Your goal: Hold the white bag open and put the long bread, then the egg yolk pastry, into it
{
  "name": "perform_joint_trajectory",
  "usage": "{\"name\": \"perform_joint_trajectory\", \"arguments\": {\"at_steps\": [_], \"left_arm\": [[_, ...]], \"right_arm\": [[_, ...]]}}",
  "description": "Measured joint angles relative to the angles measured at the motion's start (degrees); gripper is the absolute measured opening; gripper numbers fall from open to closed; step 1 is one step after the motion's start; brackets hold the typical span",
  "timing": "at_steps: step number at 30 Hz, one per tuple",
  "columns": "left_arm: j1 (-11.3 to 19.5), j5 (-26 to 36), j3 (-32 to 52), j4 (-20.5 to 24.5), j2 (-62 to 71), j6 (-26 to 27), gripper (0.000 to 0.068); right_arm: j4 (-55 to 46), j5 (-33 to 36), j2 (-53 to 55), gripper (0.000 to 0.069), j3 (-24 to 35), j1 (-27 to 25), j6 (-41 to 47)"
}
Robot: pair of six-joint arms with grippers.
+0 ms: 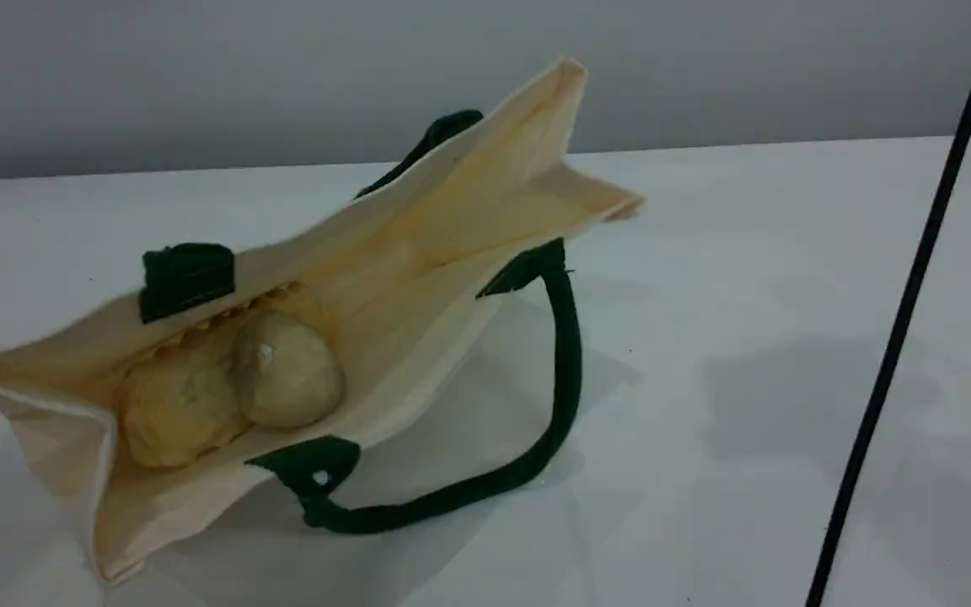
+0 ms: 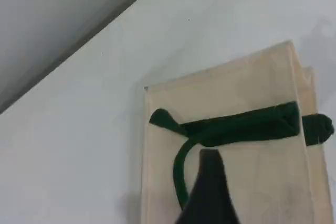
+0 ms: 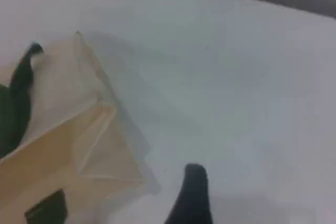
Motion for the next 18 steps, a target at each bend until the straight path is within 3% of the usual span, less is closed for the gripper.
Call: {"name": "perform_joint_trajectory", "arguments": {"at_steps": [8,18], "left_arm": [[0.0,0.2,0.0,1.0,-5.5,-3.8,0.0536],[0.0,0.3,0.7,8.6,-17.9,-15.5,0.0536]], "right_arm": [[-0.3,6.8,-10.9,0.0591,0.0,0.0,0.2],[-0.7,17.9,-31.1,0.0591,1.8,0.0,0.3]]}}
